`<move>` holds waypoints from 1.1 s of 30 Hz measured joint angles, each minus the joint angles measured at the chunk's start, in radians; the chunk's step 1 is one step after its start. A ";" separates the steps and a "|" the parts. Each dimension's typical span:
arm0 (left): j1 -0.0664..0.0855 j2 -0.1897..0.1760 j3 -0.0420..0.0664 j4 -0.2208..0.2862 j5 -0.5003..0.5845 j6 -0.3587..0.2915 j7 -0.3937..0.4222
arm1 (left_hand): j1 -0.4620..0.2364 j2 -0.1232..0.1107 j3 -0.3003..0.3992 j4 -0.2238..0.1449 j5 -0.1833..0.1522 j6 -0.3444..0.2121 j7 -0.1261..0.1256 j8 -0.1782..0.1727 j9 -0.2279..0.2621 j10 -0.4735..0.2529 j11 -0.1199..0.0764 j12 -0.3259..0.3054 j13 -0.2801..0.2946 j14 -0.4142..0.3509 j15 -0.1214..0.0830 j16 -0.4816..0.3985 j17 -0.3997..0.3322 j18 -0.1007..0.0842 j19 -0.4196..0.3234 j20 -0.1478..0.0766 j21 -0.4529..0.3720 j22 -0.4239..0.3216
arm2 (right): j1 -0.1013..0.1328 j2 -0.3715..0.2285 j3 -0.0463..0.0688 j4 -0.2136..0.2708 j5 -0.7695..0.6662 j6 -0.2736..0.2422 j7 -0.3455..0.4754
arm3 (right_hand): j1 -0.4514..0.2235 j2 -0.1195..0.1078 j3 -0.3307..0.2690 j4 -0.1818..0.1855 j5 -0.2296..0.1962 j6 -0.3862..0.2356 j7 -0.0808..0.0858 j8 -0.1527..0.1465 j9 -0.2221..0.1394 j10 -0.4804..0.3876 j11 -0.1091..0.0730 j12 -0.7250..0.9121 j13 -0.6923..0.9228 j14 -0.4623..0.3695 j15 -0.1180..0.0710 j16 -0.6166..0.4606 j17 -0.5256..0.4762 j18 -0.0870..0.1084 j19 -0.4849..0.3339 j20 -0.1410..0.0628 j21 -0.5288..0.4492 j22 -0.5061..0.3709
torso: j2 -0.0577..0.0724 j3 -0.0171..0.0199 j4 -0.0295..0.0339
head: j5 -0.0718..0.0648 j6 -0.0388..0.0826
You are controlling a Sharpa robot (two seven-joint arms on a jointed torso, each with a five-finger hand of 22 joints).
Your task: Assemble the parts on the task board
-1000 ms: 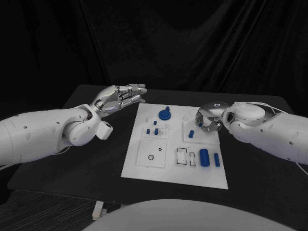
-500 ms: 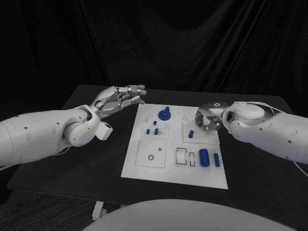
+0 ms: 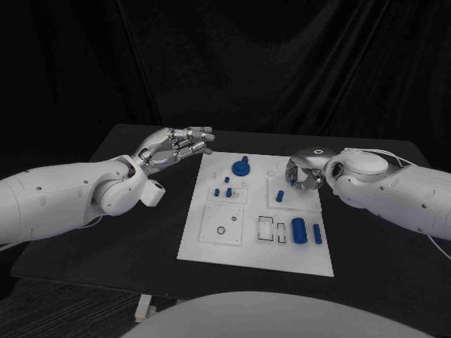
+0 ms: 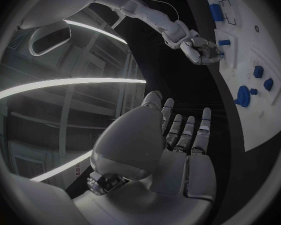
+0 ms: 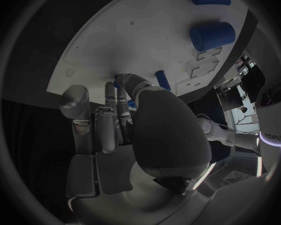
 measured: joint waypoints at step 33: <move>-0.010 -0.001 0.000 -0.018 0.000 0.021 0.000 | 0.034 -0.013 0.022 -0.022 0.011 0.014 0.014 0.006 0.000 0.016 0.016 0.034 0.000 0.000 0.000 0.001 0.000 0.000 0.014 0.000 0.008 -0.010 | 0.099 -0.135 0.001 0.334 0.009 -0.241 0.001 | 0.015 -0.015 0.016 -0.033 -0.011 0.079 -0.017 -0.053 0.003 0.086 -0.004 -0.083 -0.032 0.004 -0.014 0.000 0.000 0.000 0.009 -0.009 0.091 0.000 | -0.001 -0.0007 -0.0001 | 0.018 0.000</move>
